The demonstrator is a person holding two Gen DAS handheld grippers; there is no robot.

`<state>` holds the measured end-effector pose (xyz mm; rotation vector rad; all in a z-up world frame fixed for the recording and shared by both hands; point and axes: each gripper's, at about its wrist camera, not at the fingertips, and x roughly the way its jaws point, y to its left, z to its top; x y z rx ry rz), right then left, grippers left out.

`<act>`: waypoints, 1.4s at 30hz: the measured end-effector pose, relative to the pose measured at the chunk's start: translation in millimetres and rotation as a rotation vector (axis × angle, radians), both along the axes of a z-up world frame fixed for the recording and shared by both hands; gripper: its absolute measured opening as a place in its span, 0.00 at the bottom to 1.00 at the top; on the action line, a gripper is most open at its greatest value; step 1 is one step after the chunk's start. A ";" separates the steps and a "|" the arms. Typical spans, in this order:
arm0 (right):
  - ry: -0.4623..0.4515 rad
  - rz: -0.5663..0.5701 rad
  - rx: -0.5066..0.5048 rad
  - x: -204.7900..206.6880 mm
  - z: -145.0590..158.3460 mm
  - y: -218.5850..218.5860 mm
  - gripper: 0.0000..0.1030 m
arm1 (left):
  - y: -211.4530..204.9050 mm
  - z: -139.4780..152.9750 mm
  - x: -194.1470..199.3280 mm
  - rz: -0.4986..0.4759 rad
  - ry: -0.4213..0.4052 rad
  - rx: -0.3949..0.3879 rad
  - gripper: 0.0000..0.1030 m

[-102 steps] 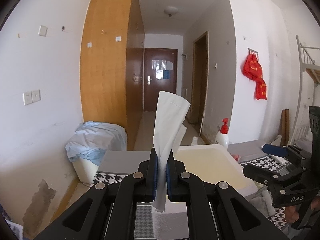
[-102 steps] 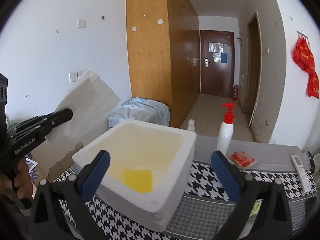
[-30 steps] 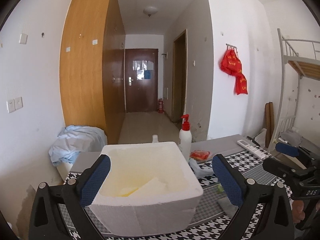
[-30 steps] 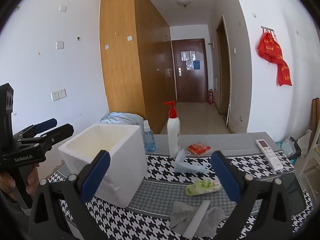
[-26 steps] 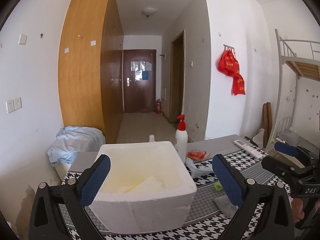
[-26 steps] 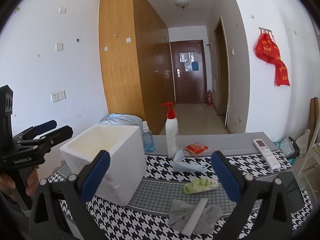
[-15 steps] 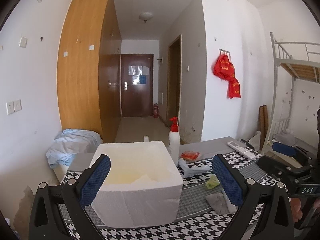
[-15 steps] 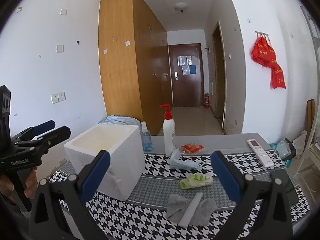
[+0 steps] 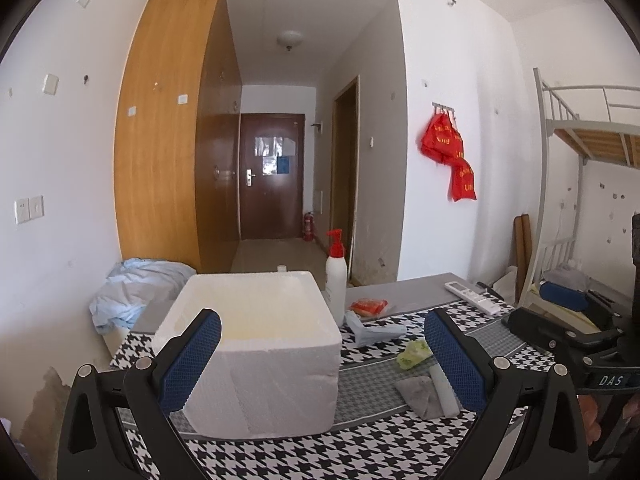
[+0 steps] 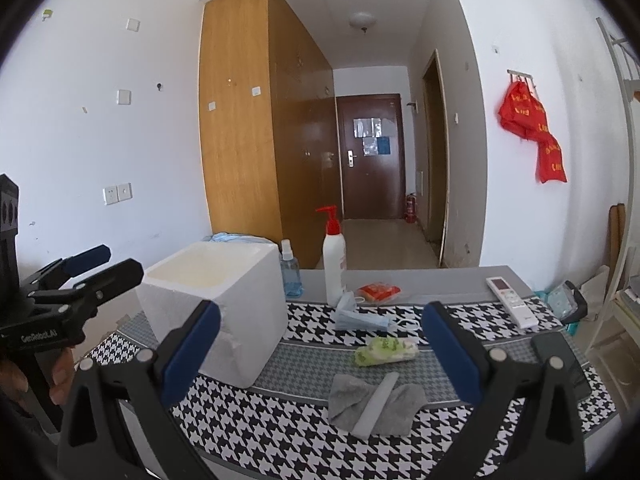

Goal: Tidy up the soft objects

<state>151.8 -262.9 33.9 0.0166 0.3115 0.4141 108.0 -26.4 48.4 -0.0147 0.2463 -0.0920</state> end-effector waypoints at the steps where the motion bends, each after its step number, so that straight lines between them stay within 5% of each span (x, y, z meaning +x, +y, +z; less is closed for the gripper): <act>1: 0.000 0.000 0.000 -0.7 -1.3 -0.3 0.99 | -0.3 -0.9 -0.7 0.001 -0.003 0.000 0.99; 23: 0.047 -0.030 0.000 -10.2 -27.1 -16.2 0.99 | -14.3 -27.1 -9.0 -0.015 0.007 -0.039 0.99; 42: 0.098 -0.067 -0.039 12.1 -54.0 -28.3 0.99 | -37.6 -55.7 29.2 -0.103 0.105 -0.037 0.99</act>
